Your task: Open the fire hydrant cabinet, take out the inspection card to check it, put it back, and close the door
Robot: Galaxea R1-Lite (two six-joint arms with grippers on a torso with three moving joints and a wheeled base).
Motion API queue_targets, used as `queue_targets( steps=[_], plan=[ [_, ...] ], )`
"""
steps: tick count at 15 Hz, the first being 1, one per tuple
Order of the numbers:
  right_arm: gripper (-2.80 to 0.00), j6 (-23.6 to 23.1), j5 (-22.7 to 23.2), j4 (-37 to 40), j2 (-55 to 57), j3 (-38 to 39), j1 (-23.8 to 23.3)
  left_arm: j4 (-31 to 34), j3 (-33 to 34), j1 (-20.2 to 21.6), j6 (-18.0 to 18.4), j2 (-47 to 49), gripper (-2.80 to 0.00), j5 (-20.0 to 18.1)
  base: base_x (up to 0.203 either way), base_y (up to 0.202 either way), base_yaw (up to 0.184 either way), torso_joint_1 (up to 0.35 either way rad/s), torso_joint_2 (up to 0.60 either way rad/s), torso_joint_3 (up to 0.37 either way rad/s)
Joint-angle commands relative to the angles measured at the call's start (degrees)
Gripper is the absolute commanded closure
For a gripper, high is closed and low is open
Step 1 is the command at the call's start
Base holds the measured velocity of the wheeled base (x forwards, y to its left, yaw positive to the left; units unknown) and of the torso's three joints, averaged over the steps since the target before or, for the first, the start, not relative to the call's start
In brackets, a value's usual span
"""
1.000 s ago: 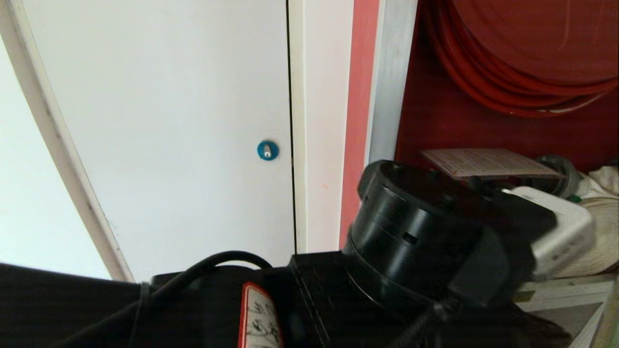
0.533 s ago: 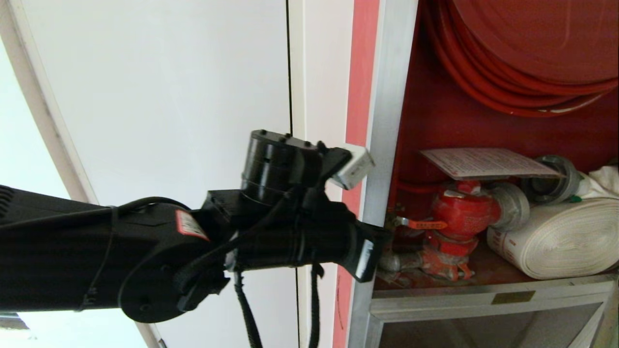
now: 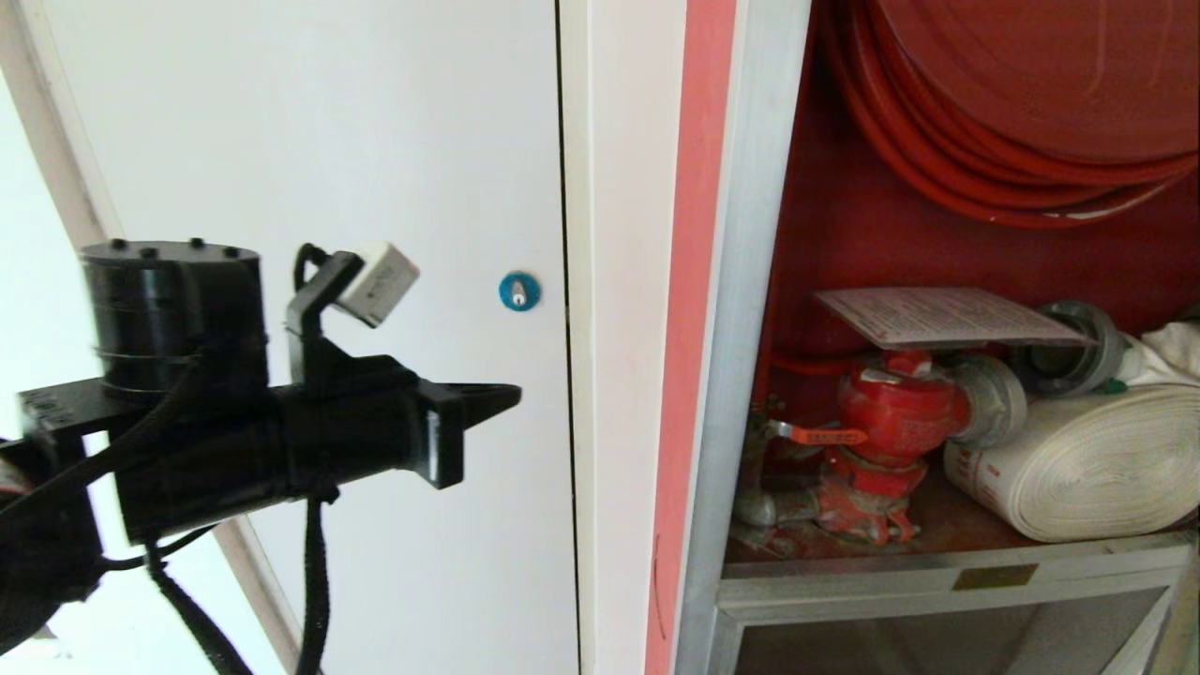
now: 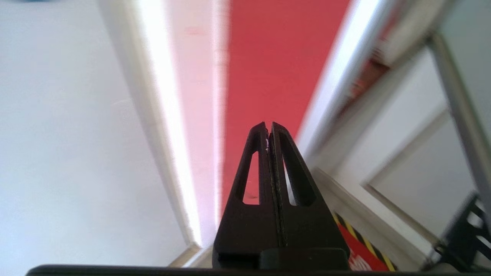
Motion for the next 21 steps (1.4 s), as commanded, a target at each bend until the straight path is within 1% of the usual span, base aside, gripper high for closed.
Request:
queue_targets(
  steps=[1, 3, 5, 8, 10, 11, 12, 13, 15, 17, 19, 21],
  plan=[
    [0.0, 0.0, 0.0, 0.0, 0.1, 0.0, 0.1, -0.3, 4.4, 5.0, 0.0, -9.2, 0.0, 0.1, 0.0, 0.0, 0.0, 0.0, 0.0, 0.0],
    [0.0, 0.0, 0.0, 0.0, 0.1, 0.0, 0.0, -0.3, 6.4, 9.6, 0.3, -15.2, 0.0, 1.1, 0.0, 0.0, 0.0, 0.0, 0.0, 0.0],
    [0.0, 0.0, 0.0, 0.0, 0.1, 0.0, 0.0, -0.2, 8.0, 13.3, 0.4, -21.6, 0.0, 4.8, 0.0, 0.0, 0.0, 0.0, 0.0, 0.0],
    [0.0, 0.0, 0.0, 0.0, 0.1, 0.0, 0.1, 0.4, 11.1, 15.1, 0.9, -34.6, 0.0, 11.1, 0.0, 0.0, 0.0, 0.0, 0.0, 0.0],
    [0.0, 0.0, 0.0, 0.0, 0.1, 0.0, 0.0, 3.7, 13.0, 16.1, 3.3, -44.7, 0.0, 14.3, 0.0, 0.0, 0.0, 0.0, 0.0, 0.0],
    [0.0, 0.0, 0.0, 0.0, 0.1, 0.0, 0.1, 7.5, 13.6, 18.8, 4.9, -49.1, 0.0, 15.9, 0.0, 0.0, 0.0, 0.0, 0.0, 0.0],
    [0.0, 0.0, 0.0, 0.0, 0.1, 0.0, 0.0, 10.6, 14.0, 22.7, 5.9, -53.1, 0.0, 16.9, 0.0, 0.0, 0.0, 0.0, 0.0, 0.0],
    [0.0, 0.0, 0.0, 0.0, 0.1, 0.0, 0.0, 12.7, 14.7, 24.6, 6.6, -57.1, 0.0, 17.6, 0.0, 0.0, 0.0, 0.0, 0.0, 0.0],
    [0.0, 0.0, 0.0, 0.0, 0.1, 0.0, 0.0, 14.9, 17.4, 26.0, 7.6, -63.2, 0.0, 18.4, 0.0, 0.0, 0.0, 0.0, 0.0, 0.0],
    [0.0, 0.0, 0.0, 0.0, 0.1, 0.0, 0.0, 16.8, 21.0, 26.5, 7.9, -69.6, 0.0, 18.7, 0.0, 0.0, 0.0, 0.0, 0.0, 0.0],
    [0.0, 0.0, 0.0, 0.0, 0.1, 0.0, 0.0, 20.9, 25.0, 26.8, 8.1, -76.0, 0.0, 18.7, 0.0, 0.0, 0.0, 0.0, 0.0, 0.0],
    [0.0, 0.0, 0.0, 0.0, 0.1, 0.0, 0.0, 22.7, 30.4, 27.0, 8.2, -81.0, 0.0, 18.7, 0.0, 0.0, 0.0, 0.0, 0.0, 0.0]
  ],
)
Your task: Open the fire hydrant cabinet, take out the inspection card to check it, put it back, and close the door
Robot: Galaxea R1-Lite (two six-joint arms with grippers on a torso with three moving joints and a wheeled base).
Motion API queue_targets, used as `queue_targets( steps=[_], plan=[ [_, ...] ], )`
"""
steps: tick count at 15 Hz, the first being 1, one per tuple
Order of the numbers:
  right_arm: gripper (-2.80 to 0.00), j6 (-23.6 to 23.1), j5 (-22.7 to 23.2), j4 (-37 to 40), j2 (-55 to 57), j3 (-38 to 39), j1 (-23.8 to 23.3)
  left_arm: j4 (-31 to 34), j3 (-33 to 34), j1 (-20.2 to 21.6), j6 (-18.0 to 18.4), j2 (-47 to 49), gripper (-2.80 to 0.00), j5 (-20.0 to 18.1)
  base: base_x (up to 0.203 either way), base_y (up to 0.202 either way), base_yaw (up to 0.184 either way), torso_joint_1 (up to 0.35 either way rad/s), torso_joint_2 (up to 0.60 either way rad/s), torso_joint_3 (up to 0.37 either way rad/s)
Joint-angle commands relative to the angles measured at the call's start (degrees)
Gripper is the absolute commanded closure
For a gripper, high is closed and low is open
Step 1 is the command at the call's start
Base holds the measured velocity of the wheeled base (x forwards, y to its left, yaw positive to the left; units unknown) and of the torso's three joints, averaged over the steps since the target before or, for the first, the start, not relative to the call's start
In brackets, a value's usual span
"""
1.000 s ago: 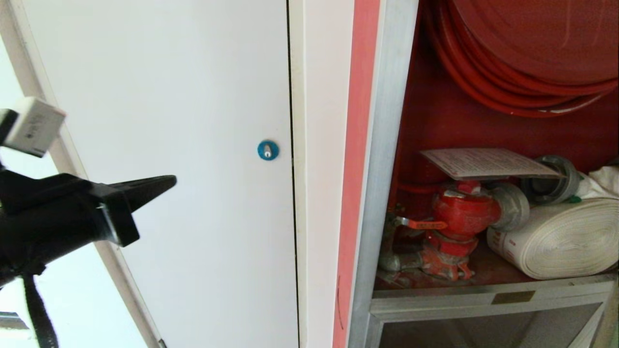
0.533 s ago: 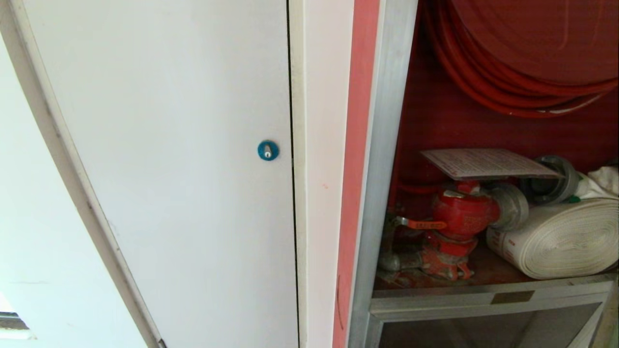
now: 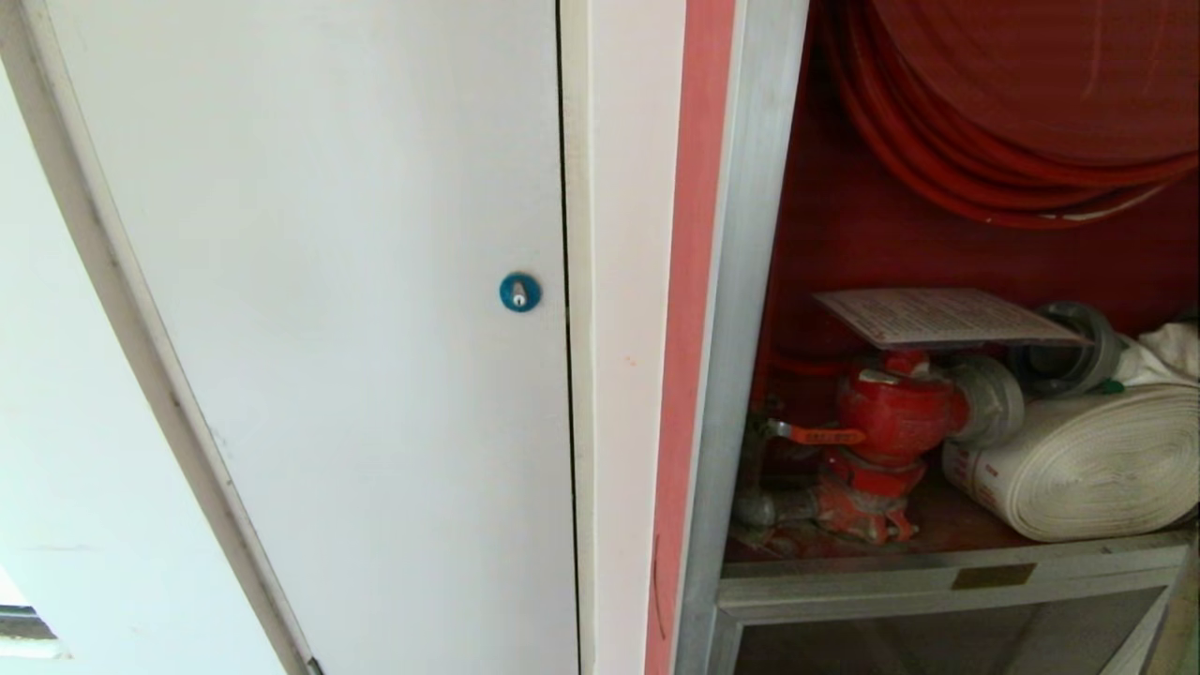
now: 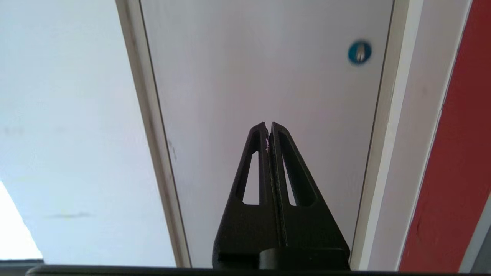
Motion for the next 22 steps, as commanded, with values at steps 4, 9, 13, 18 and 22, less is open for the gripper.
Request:
queue_targets(
  steps=[4, 9, 13, 18, 22],
  plan=[
    [0.0, 0.0, 0.0, 0.0, 0.1, 0.0, 0.0, -5.1, 13.1, 0.2, 0.1, -7.5, 0.0, 0.4, 0.0, 0.0, 0.0, 0.0, 0.0, 0.0],
    [0.0, 0.0, 0.0, 0.0, 0.1, 0.0, 0.0, -7.9, 19.8, 0.2, 3.2, -7.5, 0.0, -0.1, 0.0, 0.0, 0.0, 0.0, 0.0, 0.0],
    [0.0, 0.0, 0.0, 0.0, 0.1, 0.0, 0.0, -4.7, 19.8, 0.2, 3.9, -7.5, 0.0, -1.9, 0.0, 0.0, 0.0, 0.0, 0.0, 0.0],
    [0.0, 0.0, 0.0, 0.0, 0.1, 0.0, 0.0, 0.4, 19.4, 0.2, 0.4, -7.5, 0.0, -4.5, 0.0, 0.0, 0.0, 0.0, 0.0, 0.0],
    [0.0, 0.0, 0.0, 0.0, 0.1, 0.0, 0.0, 0.6, 19.3, 0.2, 0.3, -7.5, 0.0, -4.5, 0.0, 0.0, 0.0, 0.0, 0.0, 0.0]
  ],
)
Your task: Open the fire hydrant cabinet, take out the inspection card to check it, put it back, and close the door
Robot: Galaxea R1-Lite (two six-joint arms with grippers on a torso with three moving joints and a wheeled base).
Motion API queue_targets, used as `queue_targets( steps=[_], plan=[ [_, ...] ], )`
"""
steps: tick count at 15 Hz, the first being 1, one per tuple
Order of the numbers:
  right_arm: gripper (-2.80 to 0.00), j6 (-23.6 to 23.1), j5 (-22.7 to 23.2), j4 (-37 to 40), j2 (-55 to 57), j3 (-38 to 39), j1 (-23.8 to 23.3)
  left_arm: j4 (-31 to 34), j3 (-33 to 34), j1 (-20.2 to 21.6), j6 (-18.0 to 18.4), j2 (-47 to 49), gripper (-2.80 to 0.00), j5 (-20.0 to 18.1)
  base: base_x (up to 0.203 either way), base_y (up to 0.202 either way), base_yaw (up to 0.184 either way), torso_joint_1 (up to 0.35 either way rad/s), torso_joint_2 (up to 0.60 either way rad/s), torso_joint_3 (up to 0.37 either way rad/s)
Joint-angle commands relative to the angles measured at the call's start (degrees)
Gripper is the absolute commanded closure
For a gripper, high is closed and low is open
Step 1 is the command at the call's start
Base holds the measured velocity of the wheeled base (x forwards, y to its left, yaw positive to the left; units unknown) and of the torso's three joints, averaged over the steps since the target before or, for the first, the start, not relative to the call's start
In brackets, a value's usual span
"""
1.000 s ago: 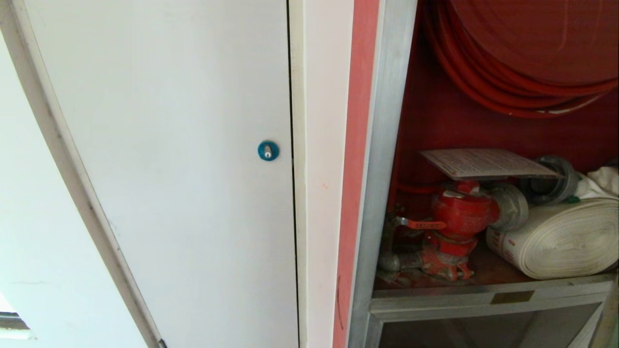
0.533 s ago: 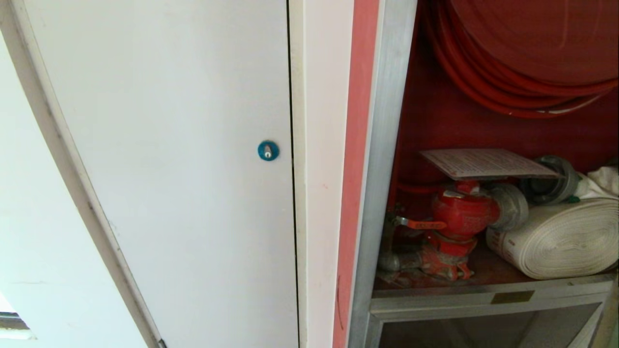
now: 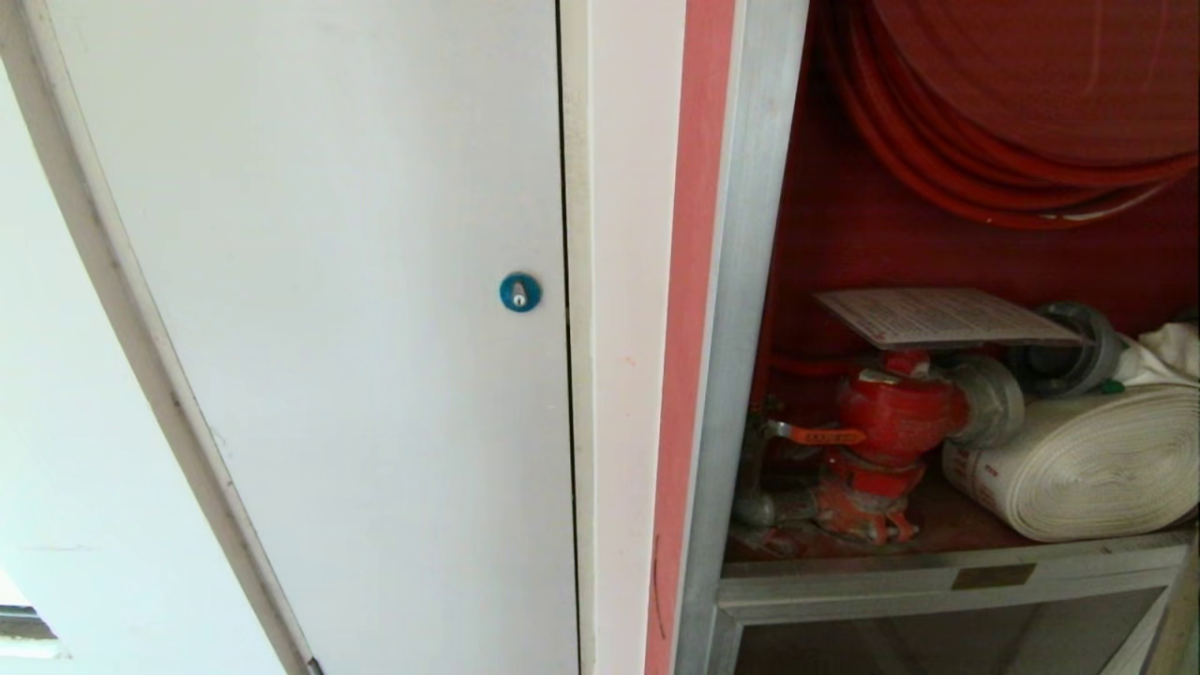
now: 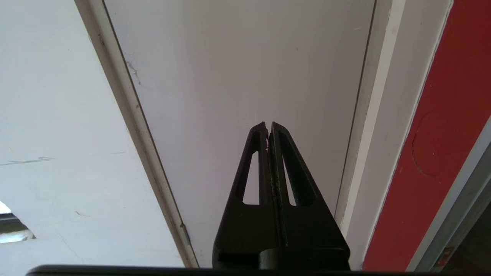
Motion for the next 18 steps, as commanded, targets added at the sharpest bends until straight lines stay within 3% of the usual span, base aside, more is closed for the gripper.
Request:
queue_targets(
  steps=[1, 18],
  plan=[
    [0.0, 0.0, 0.0, 0.0, 0.1, 0.0, 0.0, 0.0, 1.1, 0.0, 0.0, 0.0, 0.0, 0.0, 0.0, 0.0, 0.0, 0.0, 0.0, 0.0],
    [0.0, 0.0, 0.0, 0.0, 0.1, 0.0, 0.0, -0.1, 1.1, 0.0, 0.0, 0.0, 0.0, 0.0, 0.0, 0.0, 0.0, 0.0, 0.0, 0.0]
  ],
)
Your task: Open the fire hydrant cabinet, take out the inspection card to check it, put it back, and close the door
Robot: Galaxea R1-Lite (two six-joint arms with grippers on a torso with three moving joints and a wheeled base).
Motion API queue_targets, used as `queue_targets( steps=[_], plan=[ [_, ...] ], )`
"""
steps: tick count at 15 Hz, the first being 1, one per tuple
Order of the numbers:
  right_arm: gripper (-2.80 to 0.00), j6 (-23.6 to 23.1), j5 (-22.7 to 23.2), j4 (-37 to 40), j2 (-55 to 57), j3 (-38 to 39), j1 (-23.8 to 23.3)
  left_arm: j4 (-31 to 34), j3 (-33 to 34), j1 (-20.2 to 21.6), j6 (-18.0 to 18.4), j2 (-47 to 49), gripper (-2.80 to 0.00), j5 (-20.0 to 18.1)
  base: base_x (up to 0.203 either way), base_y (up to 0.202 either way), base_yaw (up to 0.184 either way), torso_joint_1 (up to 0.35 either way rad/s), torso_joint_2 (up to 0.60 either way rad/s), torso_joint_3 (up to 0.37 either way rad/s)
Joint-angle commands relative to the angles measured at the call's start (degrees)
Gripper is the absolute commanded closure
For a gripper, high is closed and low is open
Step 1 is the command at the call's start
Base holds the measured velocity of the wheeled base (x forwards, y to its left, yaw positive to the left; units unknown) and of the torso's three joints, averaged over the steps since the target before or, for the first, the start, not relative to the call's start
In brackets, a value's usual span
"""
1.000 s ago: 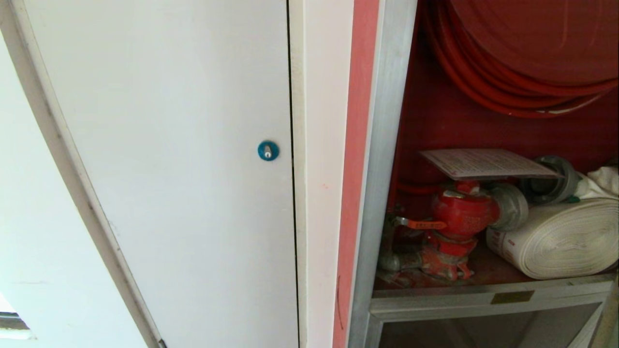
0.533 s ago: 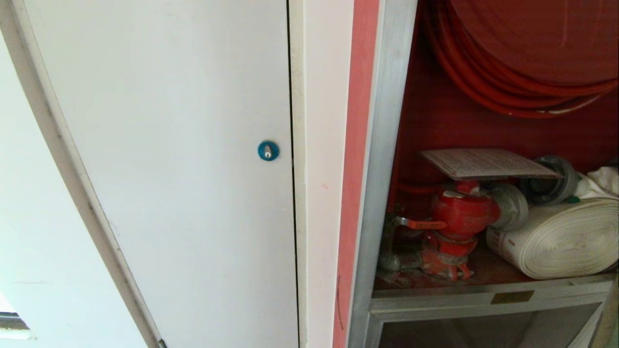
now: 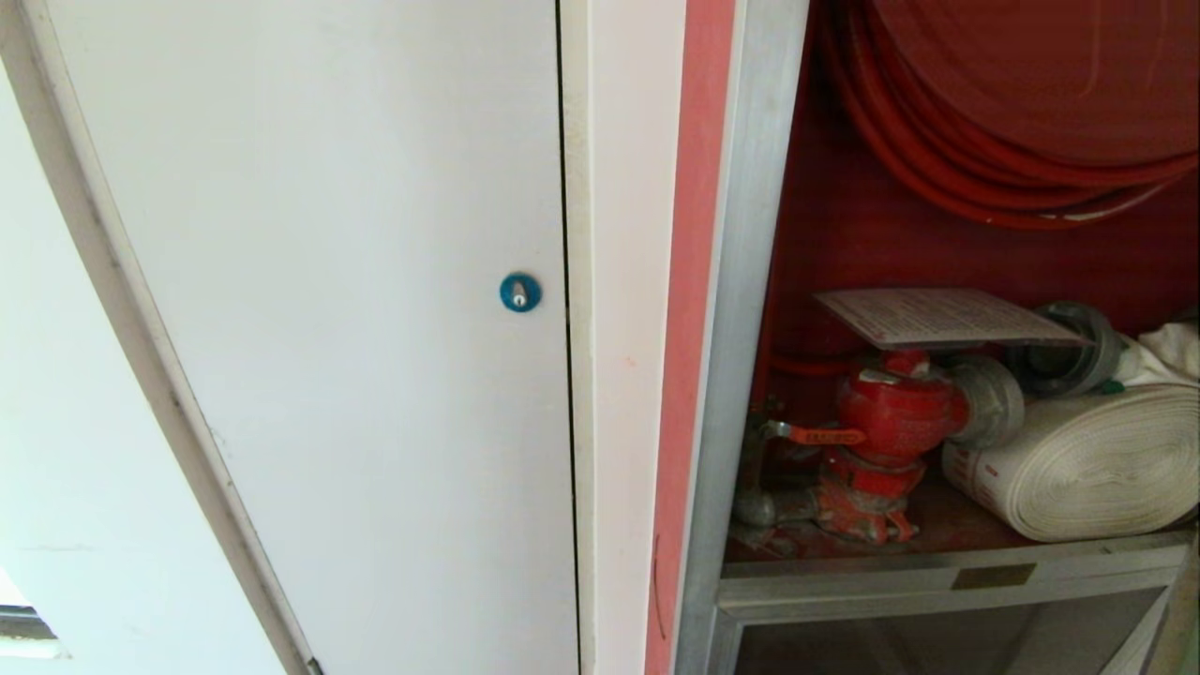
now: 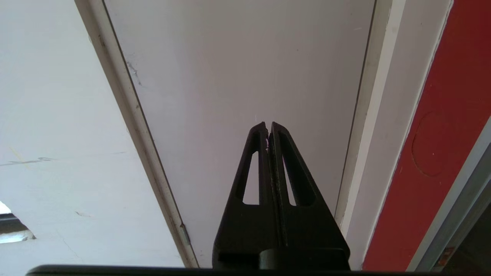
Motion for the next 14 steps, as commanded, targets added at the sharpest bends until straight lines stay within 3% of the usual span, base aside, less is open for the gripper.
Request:
queue_targets(
  steps=[1, 5, 14],
  plan=[
    [0.0, 0.0, 0.0, 0.0, 0.1, 0.0, 0.0, 0.0, 1.1, 0.0, 0.0, 0.0, 0.0, 0.0, 0.0, 0.0, 0.0, 0.0, 0.0, 0.0],
    [0.0, 0.0, 0.0, 0.0, 0.1, 0.0, 0.1, -0.1, 1.2, 0.0, 0.0, 0.0, 0.0, 0.0, -0.021, 0.0, 0.0, 0.002, 0.0, 0.001],
    [0.0, 0.0, 0.0, 0.0, 0.1, 0.0, 0.1, -0.1, 1.1, 0.0, 0.0, 0.0, 0.0, 0.0, -0.194, 0.0, 0.002, 0.0, 0.0, 0.002]
  ],
)
